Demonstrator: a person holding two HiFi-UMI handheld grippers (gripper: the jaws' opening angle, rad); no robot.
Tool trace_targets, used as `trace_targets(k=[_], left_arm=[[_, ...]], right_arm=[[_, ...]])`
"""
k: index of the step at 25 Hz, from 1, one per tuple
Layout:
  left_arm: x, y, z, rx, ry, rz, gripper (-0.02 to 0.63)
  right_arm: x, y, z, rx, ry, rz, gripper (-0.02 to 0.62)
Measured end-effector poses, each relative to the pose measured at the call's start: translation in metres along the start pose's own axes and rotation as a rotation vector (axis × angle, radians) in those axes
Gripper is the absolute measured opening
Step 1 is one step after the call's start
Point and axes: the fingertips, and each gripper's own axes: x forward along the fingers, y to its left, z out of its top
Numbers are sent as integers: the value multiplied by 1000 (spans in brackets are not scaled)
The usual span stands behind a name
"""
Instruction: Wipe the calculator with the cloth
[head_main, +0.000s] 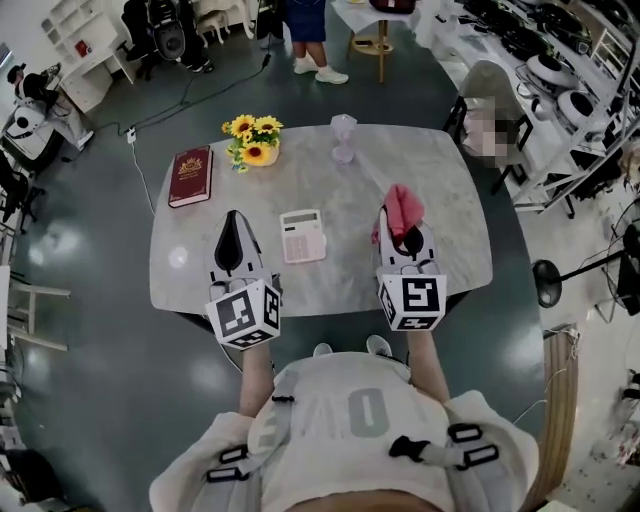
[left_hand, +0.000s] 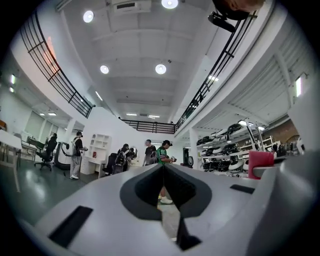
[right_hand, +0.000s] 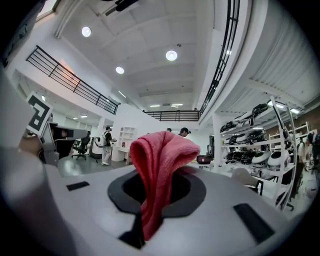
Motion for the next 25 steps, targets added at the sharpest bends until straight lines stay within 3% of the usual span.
trace_targets(k=[11, 20, 23, 25], left_arm=[[-1, -17, -6, -7, 20, -86, 21], [-3, -25, 0, 7, 7, -106, 25], [-4, -29, 10, 11, -29, -128, 88], [-5, -33, 15, -4, -51, -160, 193]], right_arm=[[-11, 4, -3, 20, 3, -28, 55], [-14, 4, 2, 23, 3, -6, 55], [-15, 5, 1, 21, 8, 7, 57], [-16, 5, -1, 25, 12, 14, 56]])
